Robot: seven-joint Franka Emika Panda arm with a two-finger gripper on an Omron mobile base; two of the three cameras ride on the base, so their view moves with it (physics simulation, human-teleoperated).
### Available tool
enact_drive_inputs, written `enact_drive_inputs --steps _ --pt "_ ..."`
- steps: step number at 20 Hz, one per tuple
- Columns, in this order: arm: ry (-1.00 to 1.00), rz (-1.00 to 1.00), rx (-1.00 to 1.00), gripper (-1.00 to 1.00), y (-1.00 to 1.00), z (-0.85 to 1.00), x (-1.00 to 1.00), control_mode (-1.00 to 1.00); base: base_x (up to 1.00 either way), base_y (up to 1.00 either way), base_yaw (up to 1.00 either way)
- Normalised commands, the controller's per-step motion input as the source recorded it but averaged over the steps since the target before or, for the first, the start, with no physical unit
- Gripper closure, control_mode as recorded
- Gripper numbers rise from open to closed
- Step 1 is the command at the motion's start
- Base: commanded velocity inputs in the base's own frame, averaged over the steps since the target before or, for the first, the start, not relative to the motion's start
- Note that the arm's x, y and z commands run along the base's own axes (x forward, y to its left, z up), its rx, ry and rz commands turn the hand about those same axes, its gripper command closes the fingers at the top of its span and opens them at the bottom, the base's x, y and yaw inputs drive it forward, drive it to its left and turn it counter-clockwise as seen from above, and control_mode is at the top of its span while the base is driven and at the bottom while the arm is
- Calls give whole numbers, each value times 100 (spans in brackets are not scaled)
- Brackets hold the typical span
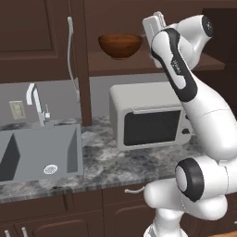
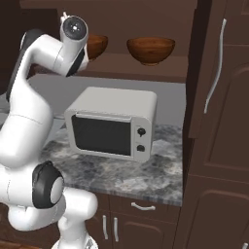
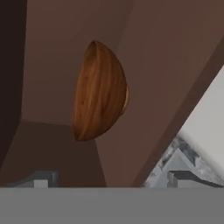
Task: Move the bowls from the cabinet to the plates on the dining table.
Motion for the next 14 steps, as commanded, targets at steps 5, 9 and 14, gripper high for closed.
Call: enact_drive_inputs --steps 5,9,14 --pt "0 0 0 -100 0 0 55 -100 0 0 0" --pt "0 0 0 -100 0 -4 46 -100 0 0 0" --pt "0 0 0 -100 1 -9 44 -100 0 0 0"
